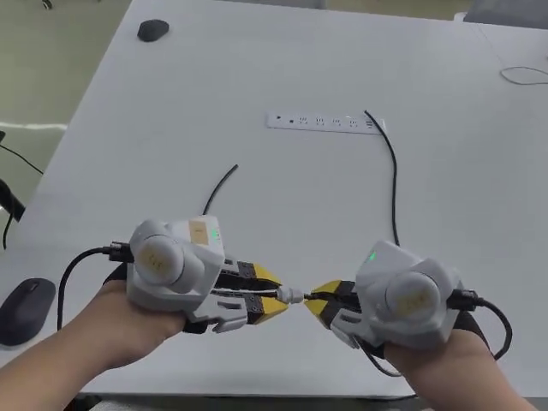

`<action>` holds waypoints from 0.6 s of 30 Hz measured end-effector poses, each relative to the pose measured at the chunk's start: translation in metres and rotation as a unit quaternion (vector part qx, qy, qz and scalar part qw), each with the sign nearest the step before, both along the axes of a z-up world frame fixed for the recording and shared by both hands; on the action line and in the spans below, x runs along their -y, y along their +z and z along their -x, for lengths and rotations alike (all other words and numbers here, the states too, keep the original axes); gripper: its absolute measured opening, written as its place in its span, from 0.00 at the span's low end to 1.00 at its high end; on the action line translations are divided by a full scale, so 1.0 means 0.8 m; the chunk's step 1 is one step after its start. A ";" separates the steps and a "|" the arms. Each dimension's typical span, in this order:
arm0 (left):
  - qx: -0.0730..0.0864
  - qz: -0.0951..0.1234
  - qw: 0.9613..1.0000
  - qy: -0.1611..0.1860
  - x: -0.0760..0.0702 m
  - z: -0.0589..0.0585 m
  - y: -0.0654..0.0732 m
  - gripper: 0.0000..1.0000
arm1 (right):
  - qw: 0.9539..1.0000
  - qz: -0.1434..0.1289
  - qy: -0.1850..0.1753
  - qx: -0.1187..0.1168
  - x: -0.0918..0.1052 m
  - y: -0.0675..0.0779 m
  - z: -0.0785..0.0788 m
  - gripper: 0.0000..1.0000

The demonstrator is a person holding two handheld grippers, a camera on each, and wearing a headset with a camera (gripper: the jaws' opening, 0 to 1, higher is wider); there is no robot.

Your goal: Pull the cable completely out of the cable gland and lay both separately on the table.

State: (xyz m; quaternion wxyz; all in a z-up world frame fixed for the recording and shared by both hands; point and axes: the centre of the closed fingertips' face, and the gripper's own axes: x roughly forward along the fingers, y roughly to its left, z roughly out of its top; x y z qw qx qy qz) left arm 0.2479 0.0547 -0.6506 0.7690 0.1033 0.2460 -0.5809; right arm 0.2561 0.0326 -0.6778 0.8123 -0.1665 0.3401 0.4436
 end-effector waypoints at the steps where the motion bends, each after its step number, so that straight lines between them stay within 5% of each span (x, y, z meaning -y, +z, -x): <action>1: 0.001 0.000 1.000 0.000 0.000 -0.001 0.000 0.14 | 1.000 0.000 -0.004 -0.003 0.001 -0.001 -0.001 0.00; 18: 0.004 0.006 1.000 0.008 -0.004 -0.004 0.005 0.14 | 0.994 -0.020 -0.093 -0.060 0.036 -0.024 -0.013 0.01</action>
